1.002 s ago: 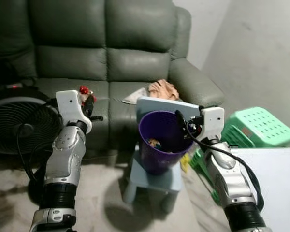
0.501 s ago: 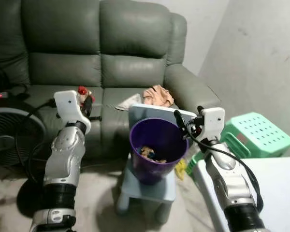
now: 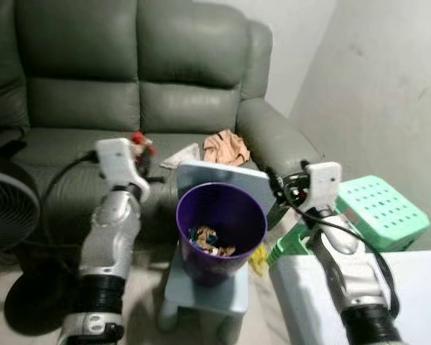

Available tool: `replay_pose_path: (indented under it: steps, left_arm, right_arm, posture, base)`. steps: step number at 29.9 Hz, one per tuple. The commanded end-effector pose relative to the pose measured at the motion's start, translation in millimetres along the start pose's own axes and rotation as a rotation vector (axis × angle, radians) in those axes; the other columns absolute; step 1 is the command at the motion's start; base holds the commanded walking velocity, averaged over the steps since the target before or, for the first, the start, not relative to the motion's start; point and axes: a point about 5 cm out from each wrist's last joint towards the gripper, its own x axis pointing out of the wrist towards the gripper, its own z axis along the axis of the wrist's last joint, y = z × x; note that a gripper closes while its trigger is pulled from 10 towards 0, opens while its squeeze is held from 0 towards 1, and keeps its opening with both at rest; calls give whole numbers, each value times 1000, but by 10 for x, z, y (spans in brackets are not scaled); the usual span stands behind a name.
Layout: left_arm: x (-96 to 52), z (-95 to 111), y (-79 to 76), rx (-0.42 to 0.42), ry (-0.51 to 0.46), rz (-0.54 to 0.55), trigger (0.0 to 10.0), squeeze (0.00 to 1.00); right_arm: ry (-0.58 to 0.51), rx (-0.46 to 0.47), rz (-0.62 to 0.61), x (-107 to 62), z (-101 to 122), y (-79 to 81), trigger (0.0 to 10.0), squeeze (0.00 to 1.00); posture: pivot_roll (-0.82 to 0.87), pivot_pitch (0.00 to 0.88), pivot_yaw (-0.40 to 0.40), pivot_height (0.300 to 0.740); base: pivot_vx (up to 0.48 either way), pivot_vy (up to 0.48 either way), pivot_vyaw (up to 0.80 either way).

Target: Picking trash to rubbish bin

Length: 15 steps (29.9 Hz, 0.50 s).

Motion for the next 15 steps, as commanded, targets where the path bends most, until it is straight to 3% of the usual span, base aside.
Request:
replay_pose_path:
  steps: [1,15]
  left_arm:
    - [12,73,64,8,-18,14,10000,0]
    - [-29,-15,-121,50,2,-105,10000,0]
  right_arm:
    - [-20,11,16,42,59,47,10000,0]
    - [1,-12,27,71,51,57,10000,0]
  posture:
    - [85,0,-155,740]
    - [81,0,-153,740]
  base:
    - [0,0,0]
    - [0,0,0]
